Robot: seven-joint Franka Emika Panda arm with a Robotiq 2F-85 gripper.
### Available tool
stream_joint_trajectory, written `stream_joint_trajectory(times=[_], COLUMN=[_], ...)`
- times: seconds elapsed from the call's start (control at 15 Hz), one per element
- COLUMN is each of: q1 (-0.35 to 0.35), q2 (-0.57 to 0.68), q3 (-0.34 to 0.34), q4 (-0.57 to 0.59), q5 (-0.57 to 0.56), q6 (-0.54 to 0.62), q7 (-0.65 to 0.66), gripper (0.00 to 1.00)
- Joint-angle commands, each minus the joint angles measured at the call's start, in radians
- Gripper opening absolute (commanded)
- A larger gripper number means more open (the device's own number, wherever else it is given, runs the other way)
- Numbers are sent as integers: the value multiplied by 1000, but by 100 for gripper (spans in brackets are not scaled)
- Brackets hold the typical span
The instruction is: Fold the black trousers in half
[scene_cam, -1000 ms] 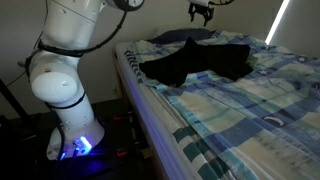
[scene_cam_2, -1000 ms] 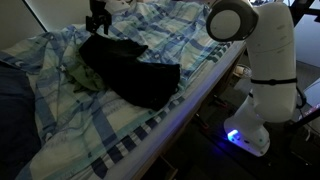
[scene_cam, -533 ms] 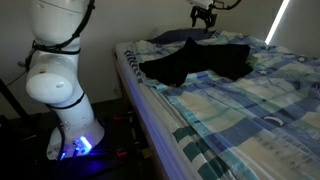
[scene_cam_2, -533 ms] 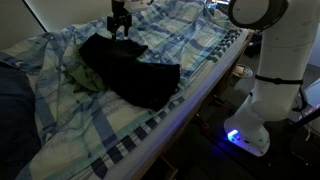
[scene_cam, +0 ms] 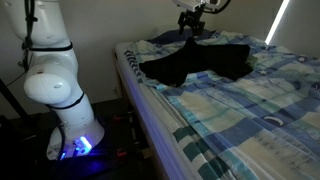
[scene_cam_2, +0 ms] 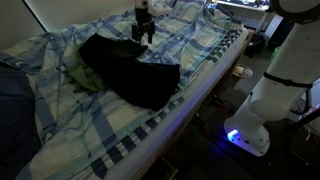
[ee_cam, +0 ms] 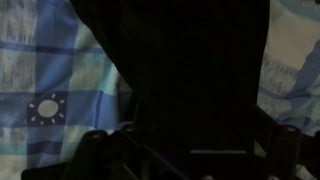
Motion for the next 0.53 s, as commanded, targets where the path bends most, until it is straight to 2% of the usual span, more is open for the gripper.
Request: stream_joint_trajectory(times=[0.0,0.07,0.2,0.47], q1=[-4,7,7,7], q2=[-151,-65,-110,-126], q3=[-24,-21,-29,-31], q4=[-176,-79,-126,-144], q5=[3,0,-1,-1], q6=[15,-4,-5,-4], q7=[-54,-26,-34,-41], gripper=[100,100,100,100])
